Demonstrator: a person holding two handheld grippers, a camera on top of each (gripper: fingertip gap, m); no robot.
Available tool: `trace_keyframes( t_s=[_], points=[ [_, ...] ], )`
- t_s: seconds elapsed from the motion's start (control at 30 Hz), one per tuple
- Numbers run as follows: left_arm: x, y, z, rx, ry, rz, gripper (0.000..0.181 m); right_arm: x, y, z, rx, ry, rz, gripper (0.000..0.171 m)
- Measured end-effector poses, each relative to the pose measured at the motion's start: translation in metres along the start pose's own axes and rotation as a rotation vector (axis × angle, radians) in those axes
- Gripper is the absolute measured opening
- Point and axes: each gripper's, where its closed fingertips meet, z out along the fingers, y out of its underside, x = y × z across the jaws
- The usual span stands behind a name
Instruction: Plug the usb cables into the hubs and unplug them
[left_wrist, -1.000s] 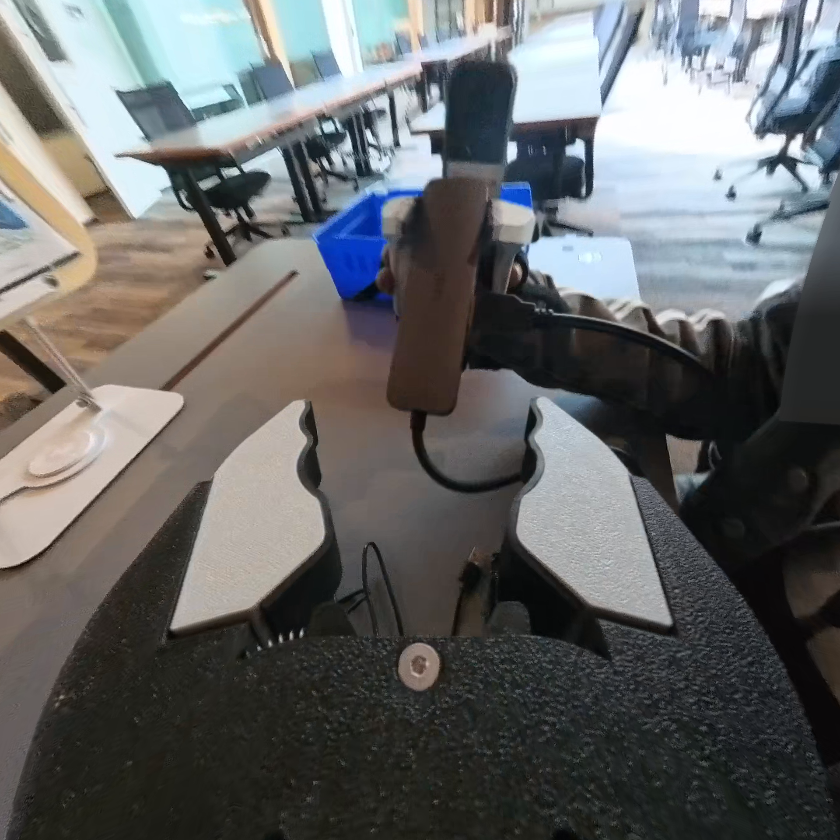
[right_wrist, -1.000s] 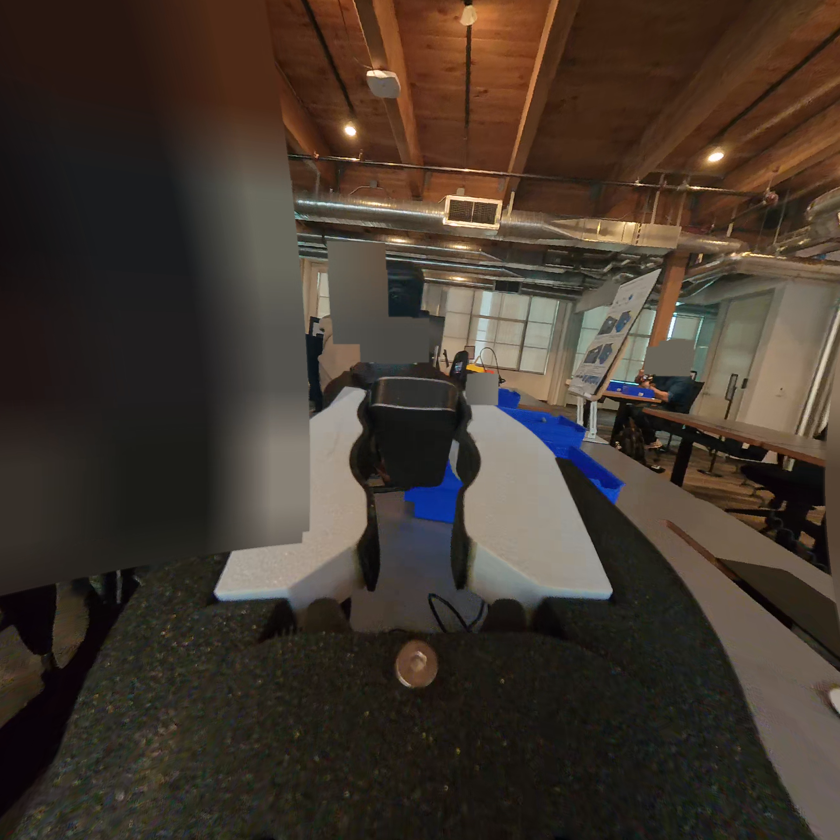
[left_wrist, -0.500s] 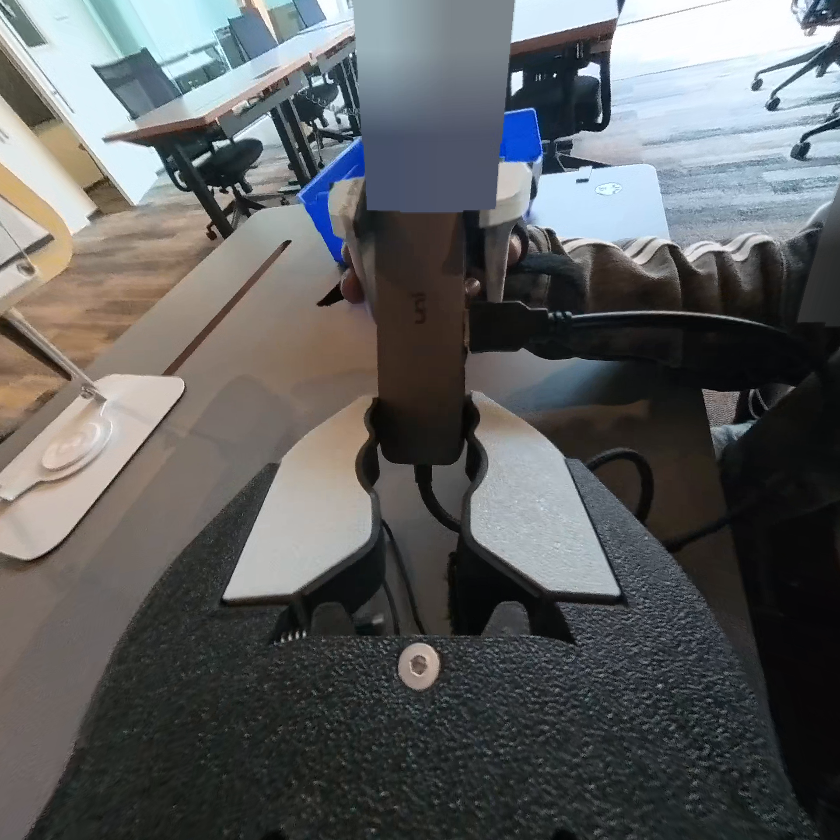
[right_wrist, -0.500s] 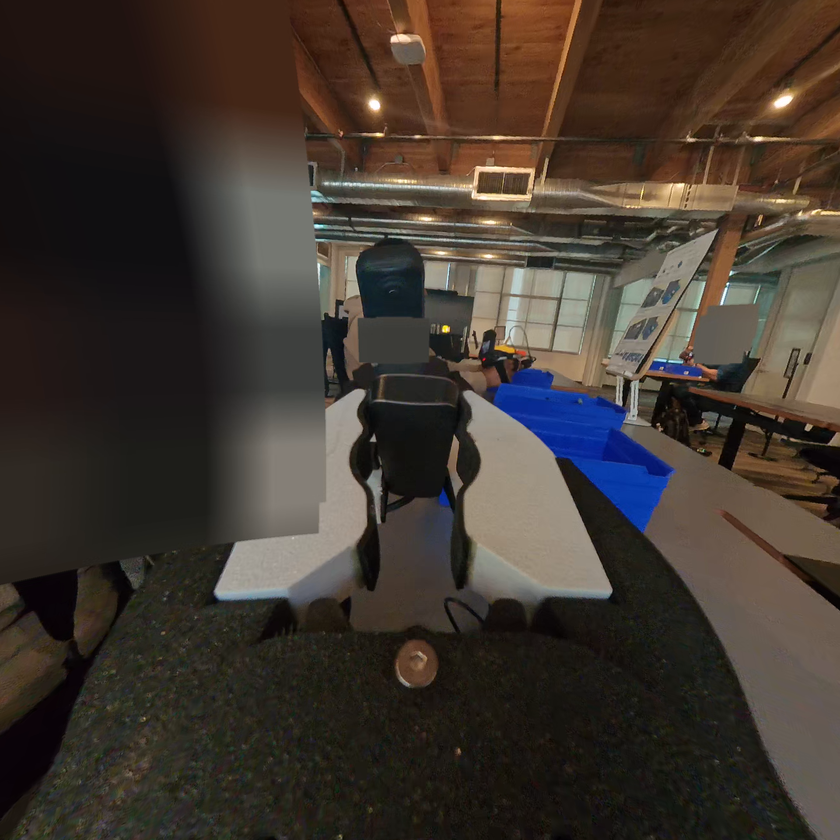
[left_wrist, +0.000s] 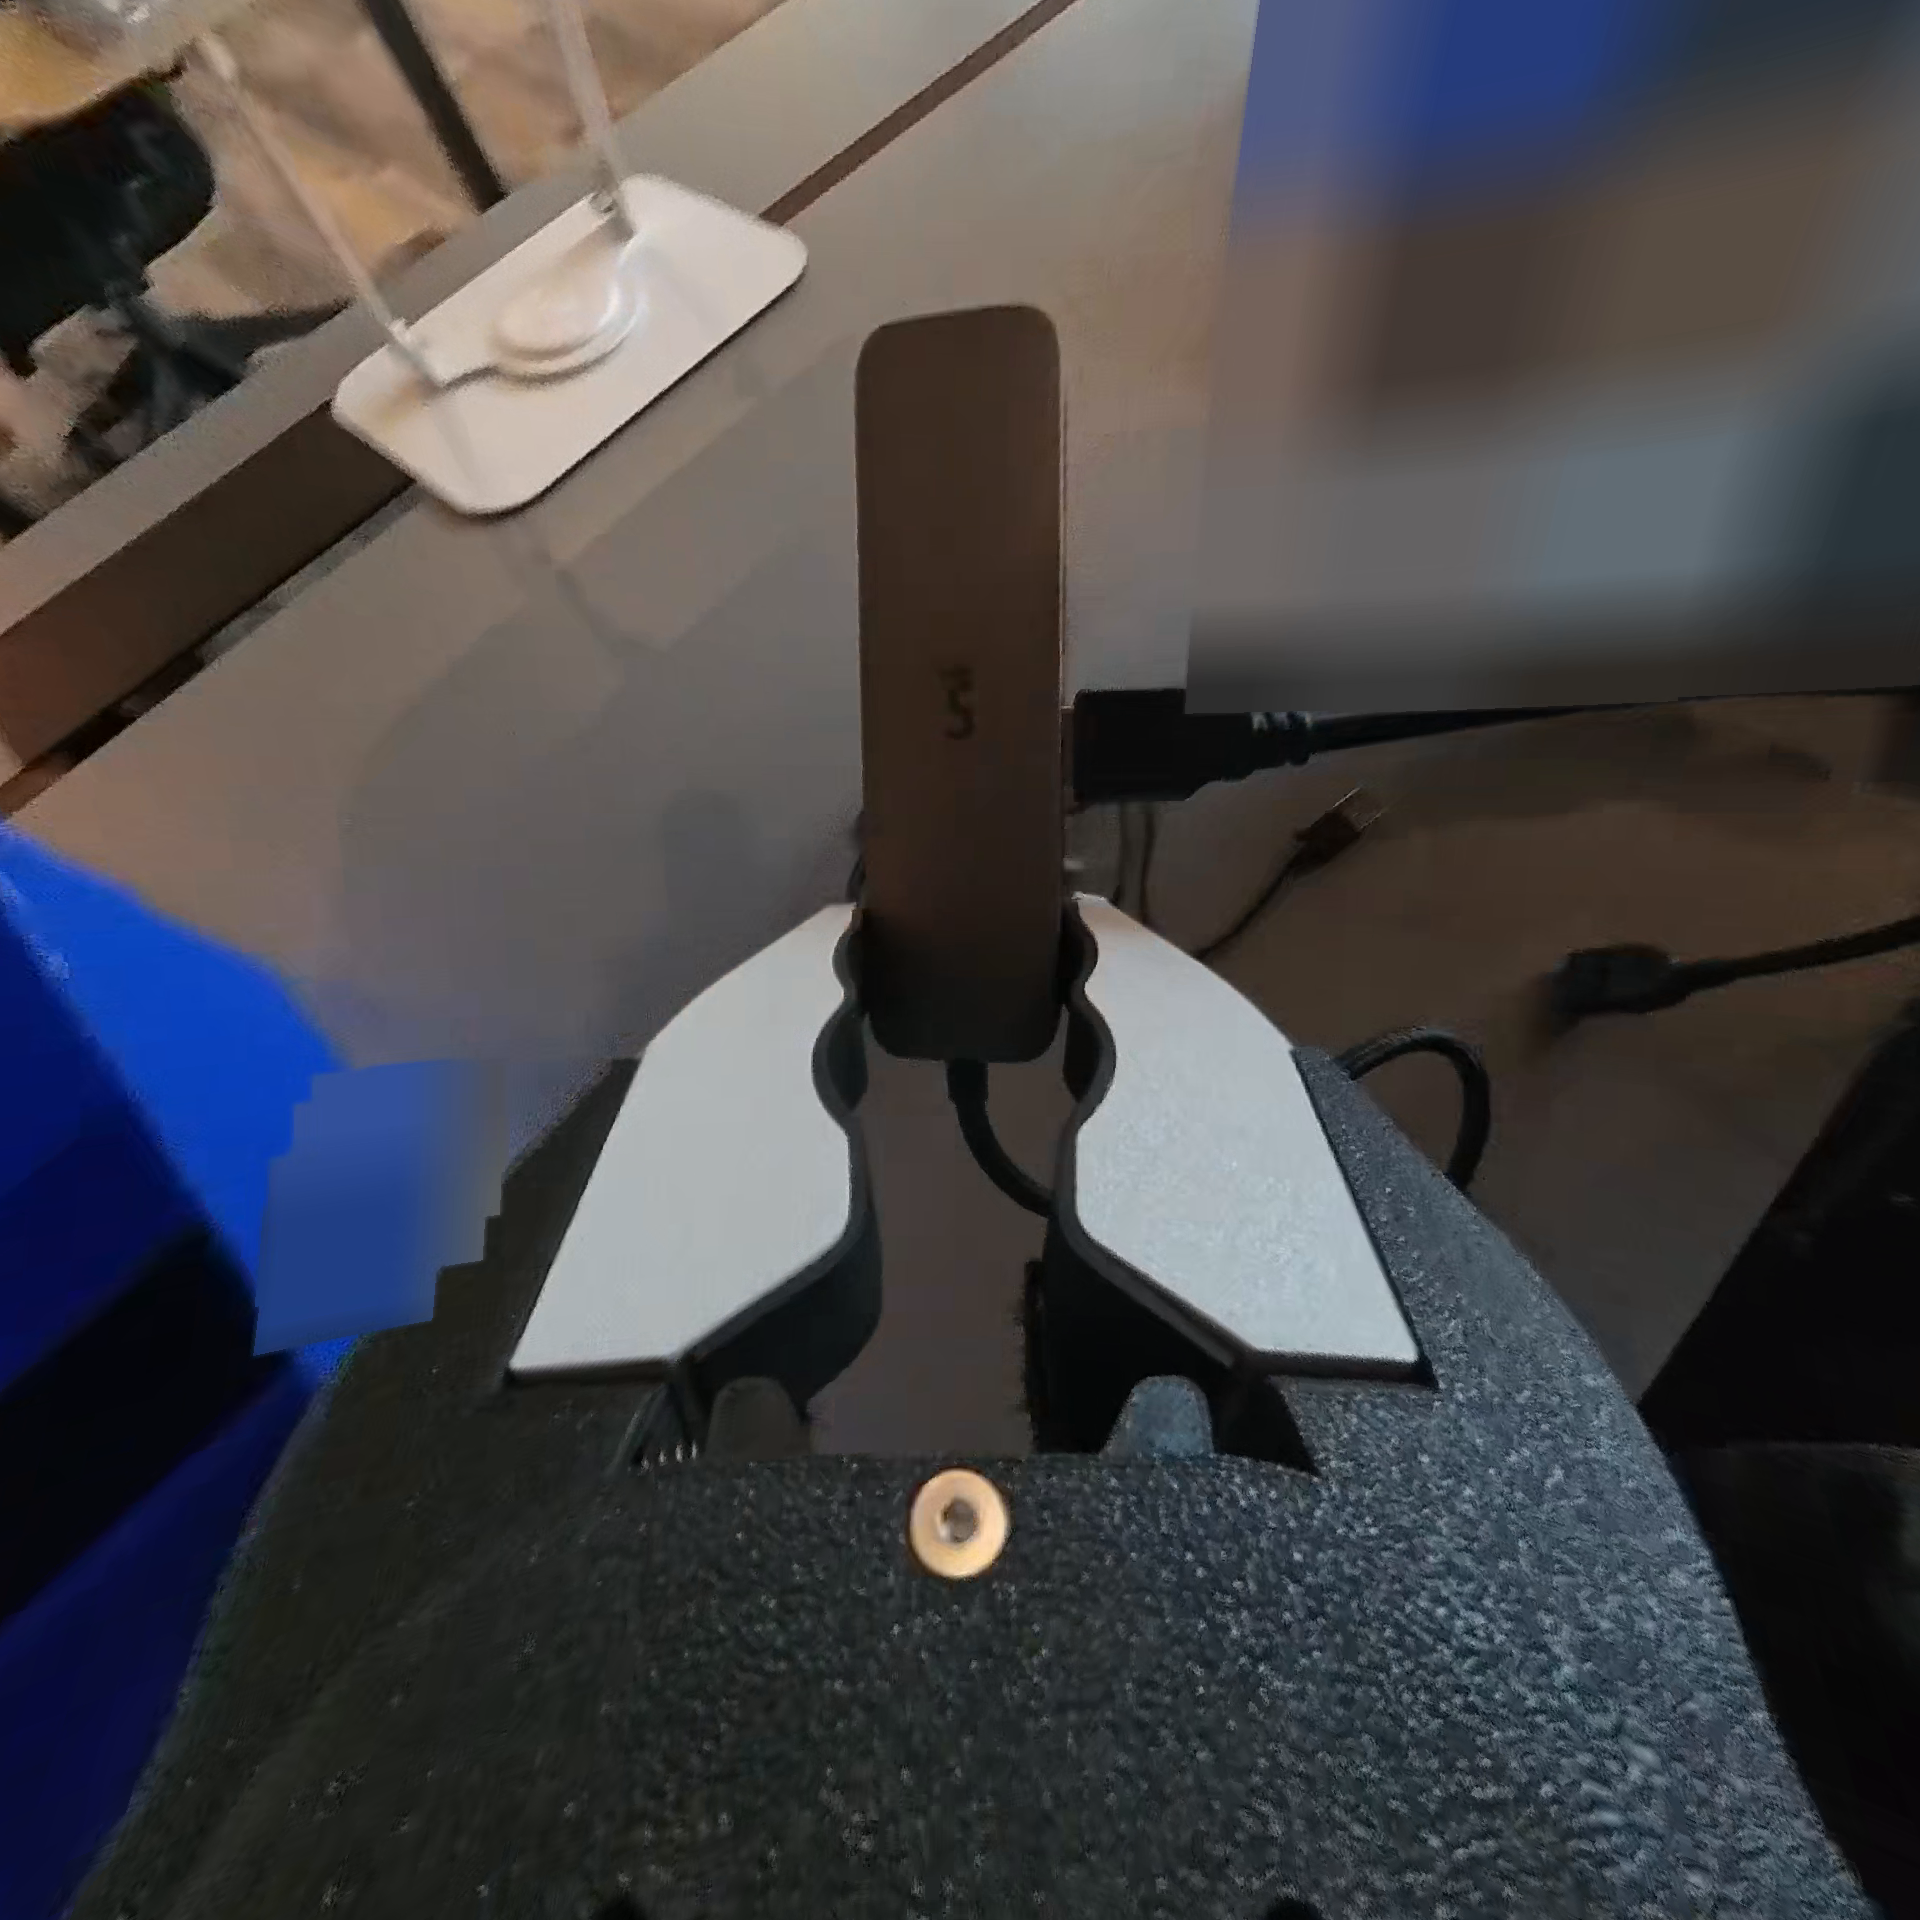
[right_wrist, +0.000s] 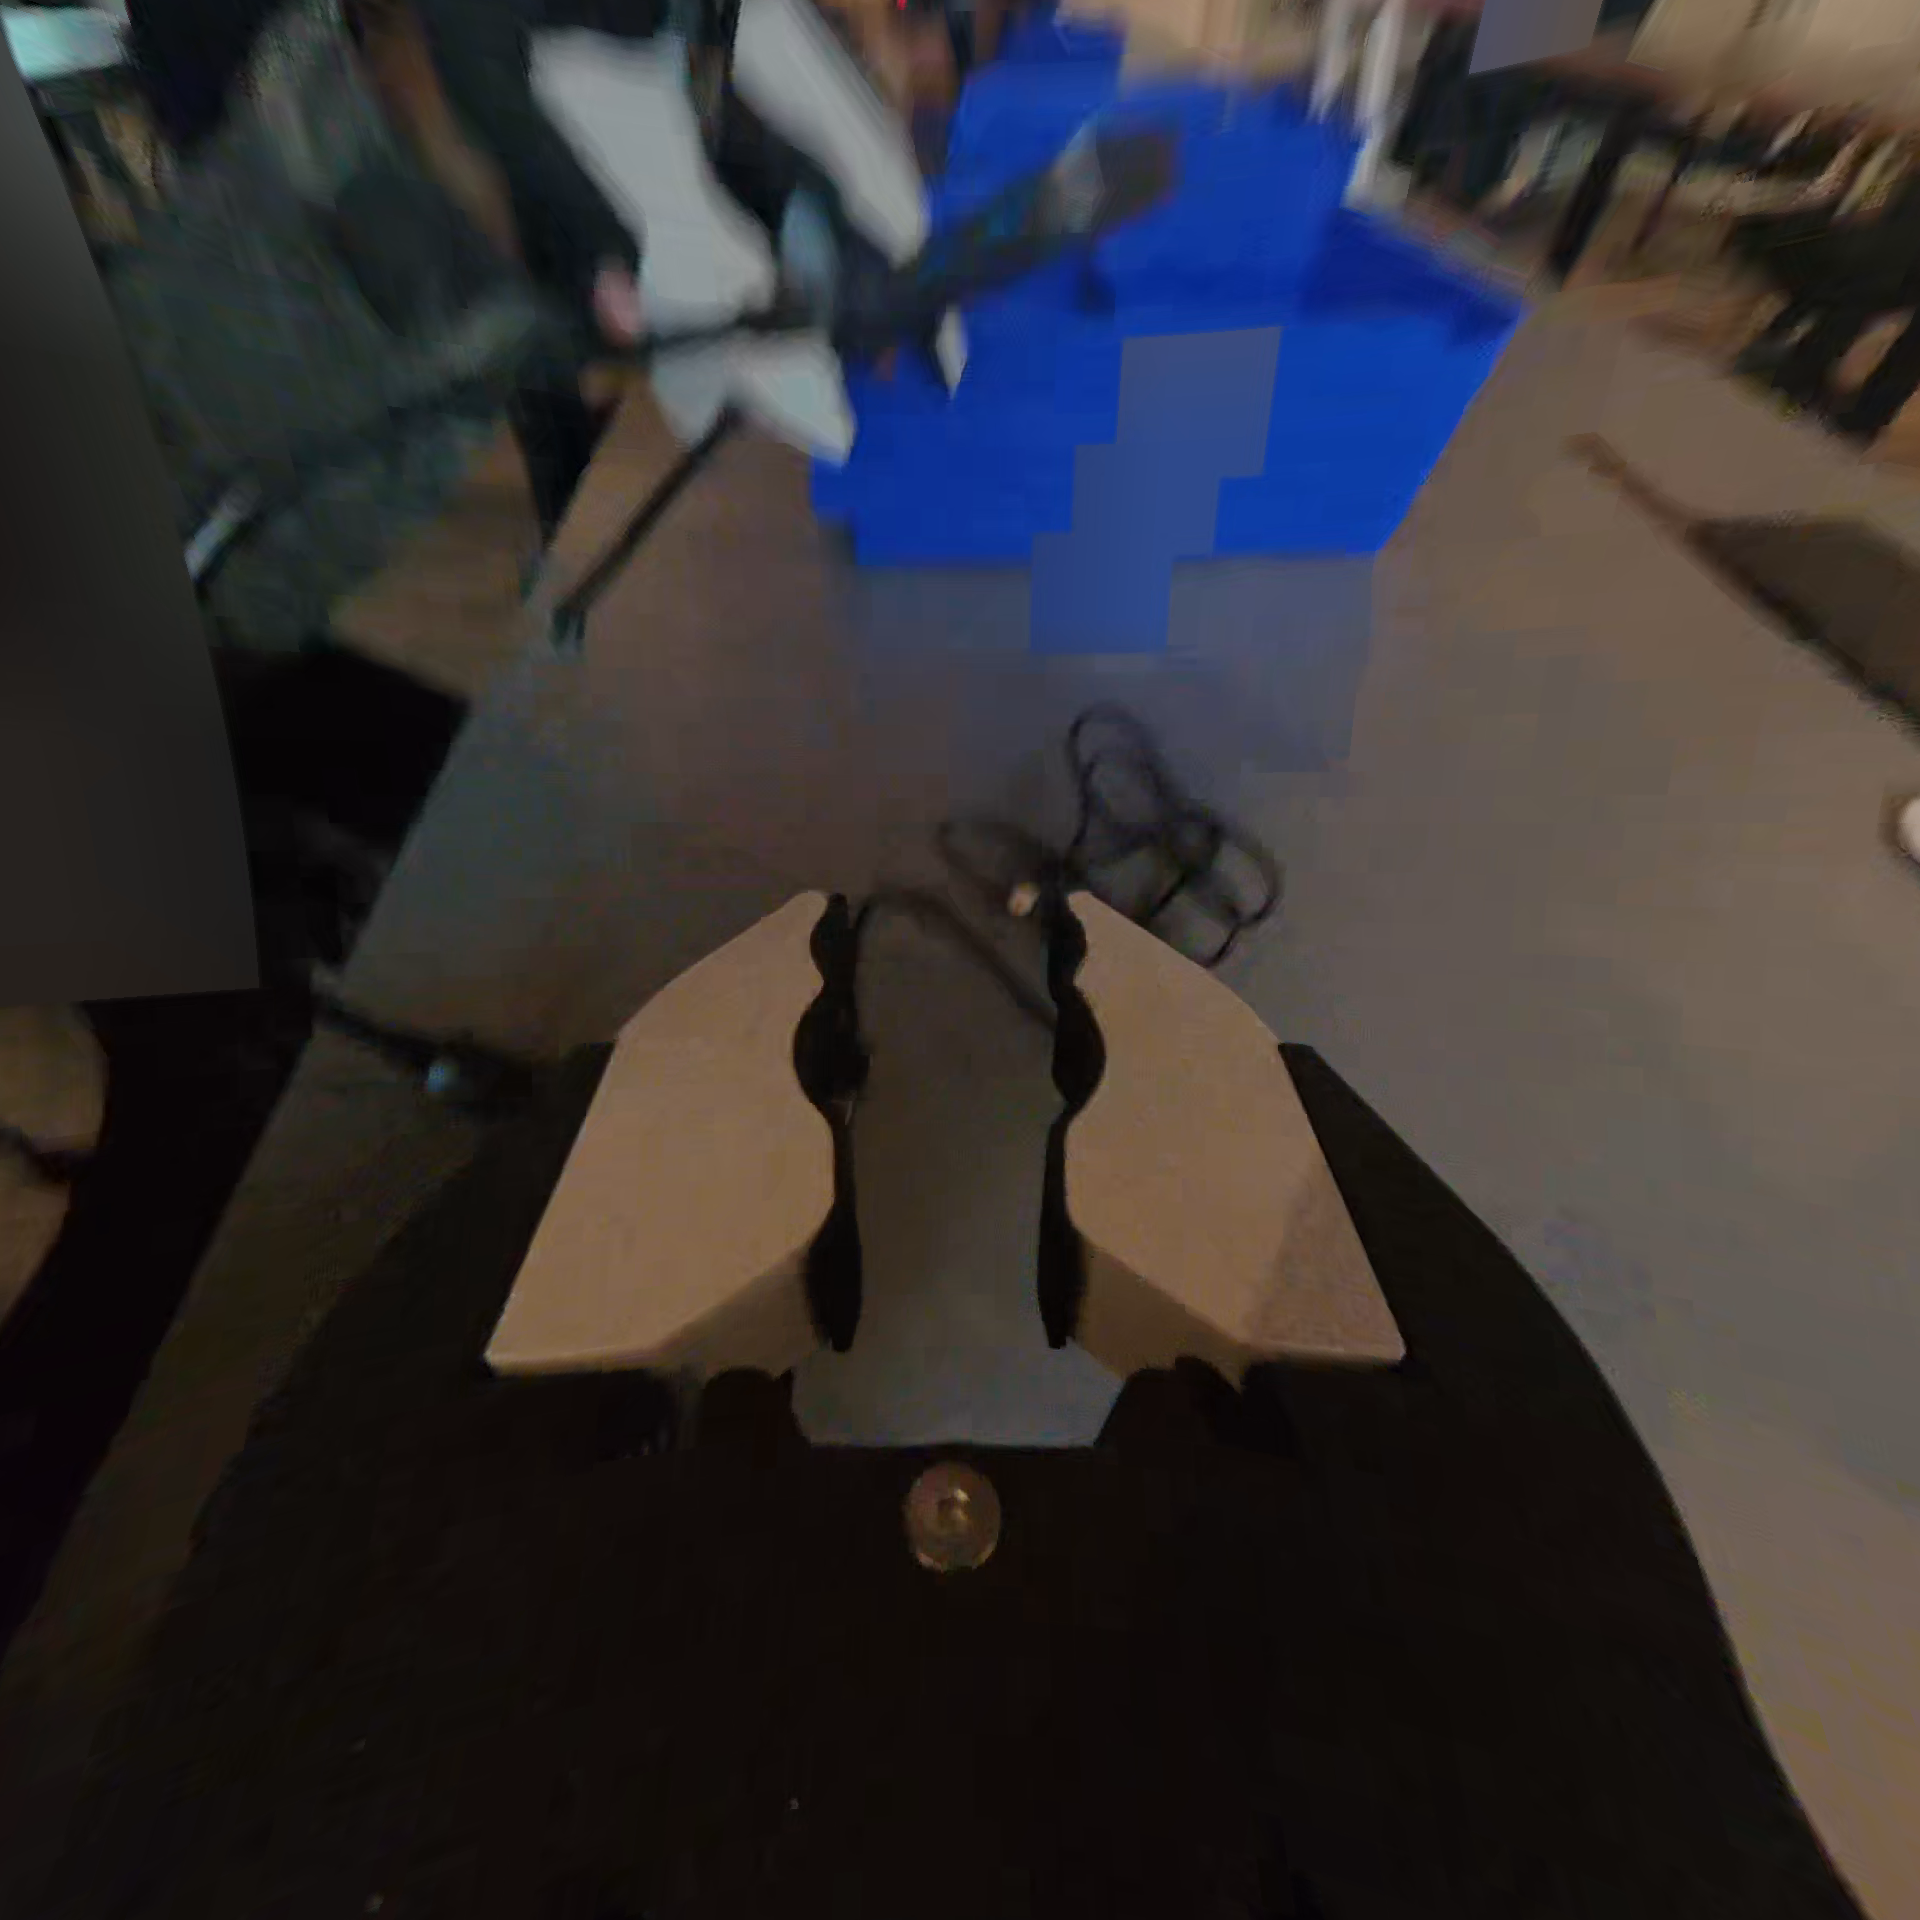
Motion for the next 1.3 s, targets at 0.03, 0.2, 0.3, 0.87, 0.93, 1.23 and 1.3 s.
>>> trace_keyframes(
  t_s=[0.03, 0.2, 0.3, 0.87, 0.93, 1.23, 1.3],
  points=[
    [-0.004, 0.006, -0.004, -0.013, -0.019, -0.011, 0.035, -0.008, 0.015, 0.002, -0.083, -0.021, -0.024, 0.036],
    [-0.021, 0.020, -0.019, -0.055, -0.096, -0.043, 0.035, -0.033, 0.064, 0.016, -0.400, -0.079, -0.103, 0.037],
    [-0.022, 0.020, -0.023, -0.047, -0.106, -0.041, 0.035, -0.040, 0.074, 0.031, -0.449, -0.101, -0.080, 0.037],
    [-0.018, 0.023, -0.020, -0.019, -0.075, -0.030, 0.035, -0.003, 0.076, 0.010, -0.329, 0.537, 0.348, 0.039],
    [-0.018, 0.025, -0.021, -0.022, -0.075, -0.022, 0.035, -0.017, 0.056, 0.009, -0.342, 0.328, 0.145, 0.038],
    [-0.011, 0.019, -0.028, -0.032, -0.105, 0.026, 0.035, -0.011, 0.058, -0.018, -0.773, -0.570, -0.749, 0.019],
    [-0.008, 0.017, -0.029, -0.033, -0.105, 0.043, 0.035, -0.003, 0.072, -0.020, -0.896, -0.706, -0.924, 0.021]
  ],
)
